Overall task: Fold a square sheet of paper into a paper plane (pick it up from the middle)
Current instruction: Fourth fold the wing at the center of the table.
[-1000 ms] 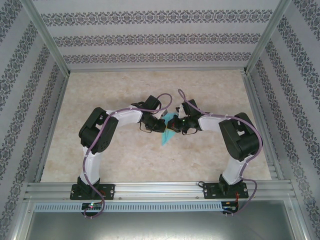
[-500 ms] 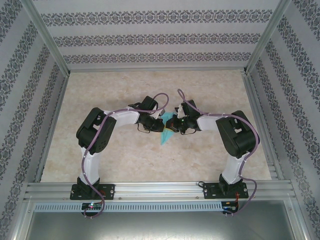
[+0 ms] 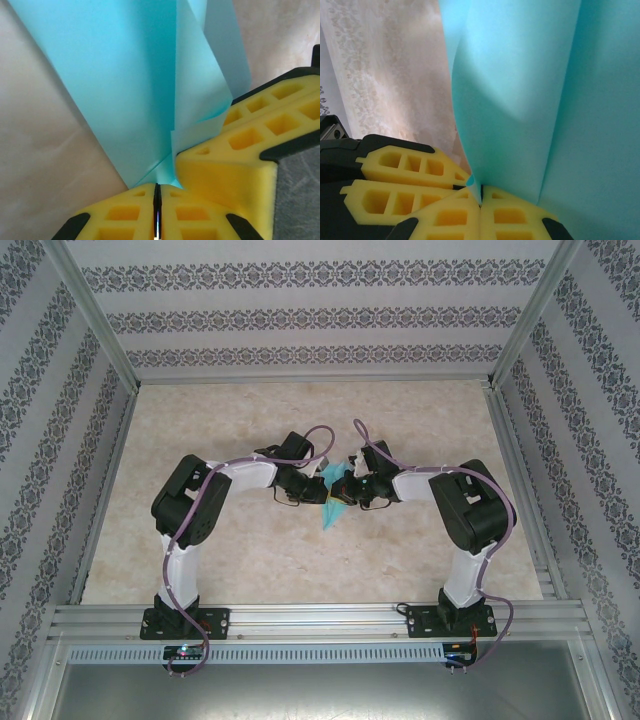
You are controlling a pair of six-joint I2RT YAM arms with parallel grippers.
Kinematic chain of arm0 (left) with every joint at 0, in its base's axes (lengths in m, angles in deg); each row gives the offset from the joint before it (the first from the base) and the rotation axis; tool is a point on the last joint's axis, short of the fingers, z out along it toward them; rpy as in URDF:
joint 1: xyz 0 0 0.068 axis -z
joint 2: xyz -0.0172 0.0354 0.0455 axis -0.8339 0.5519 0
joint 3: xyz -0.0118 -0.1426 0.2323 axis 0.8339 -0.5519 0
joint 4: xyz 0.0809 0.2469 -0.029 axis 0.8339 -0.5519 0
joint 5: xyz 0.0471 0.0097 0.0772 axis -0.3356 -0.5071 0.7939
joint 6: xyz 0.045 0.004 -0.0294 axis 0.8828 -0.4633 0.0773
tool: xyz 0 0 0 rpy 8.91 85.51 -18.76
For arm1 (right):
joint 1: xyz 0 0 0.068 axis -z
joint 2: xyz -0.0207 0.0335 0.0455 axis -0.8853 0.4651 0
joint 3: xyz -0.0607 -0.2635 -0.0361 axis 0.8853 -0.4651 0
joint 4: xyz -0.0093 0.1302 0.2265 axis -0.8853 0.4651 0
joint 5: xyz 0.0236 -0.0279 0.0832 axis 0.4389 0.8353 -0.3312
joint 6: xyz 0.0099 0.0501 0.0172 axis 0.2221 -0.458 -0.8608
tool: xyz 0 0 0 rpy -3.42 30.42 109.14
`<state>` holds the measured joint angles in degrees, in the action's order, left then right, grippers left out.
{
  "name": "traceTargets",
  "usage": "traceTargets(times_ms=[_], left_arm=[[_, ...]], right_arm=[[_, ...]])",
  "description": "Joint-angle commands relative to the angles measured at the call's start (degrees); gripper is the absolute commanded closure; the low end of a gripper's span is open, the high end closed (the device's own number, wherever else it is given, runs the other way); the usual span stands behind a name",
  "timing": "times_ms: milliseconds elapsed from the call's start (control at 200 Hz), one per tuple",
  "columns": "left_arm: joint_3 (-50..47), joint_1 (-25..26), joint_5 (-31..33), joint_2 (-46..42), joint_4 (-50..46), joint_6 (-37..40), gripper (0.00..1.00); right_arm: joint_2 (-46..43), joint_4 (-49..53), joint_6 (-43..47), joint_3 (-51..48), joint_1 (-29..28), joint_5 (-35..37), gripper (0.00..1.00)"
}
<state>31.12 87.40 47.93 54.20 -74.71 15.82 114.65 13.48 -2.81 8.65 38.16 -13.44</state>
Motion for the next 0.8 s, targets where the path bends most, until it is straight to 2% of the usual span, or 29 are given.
traceTargets(times_ms=[0, 330, 794], left_arm=[[0.2, -1.08, -2.23, -3.12, 1.04, -1.26, 0.87], [0.8, -1.34, -1.16, -3.43, -0.76, -0.51, 0.87], [-3.31, -2.37, -2.77, -0.6, 7.87, -7.26, 0.9]], right_arm=[[0.62, -0.43, 0.01, -0.71, 0.69, 0.1, 0.98], [0.71, -0.25, 0.36, -0.89, 0.83, 0.01, 0.98], [-0.17, 0.61, 0.53, -0.6, 0.83, 0.18, 0.98]])
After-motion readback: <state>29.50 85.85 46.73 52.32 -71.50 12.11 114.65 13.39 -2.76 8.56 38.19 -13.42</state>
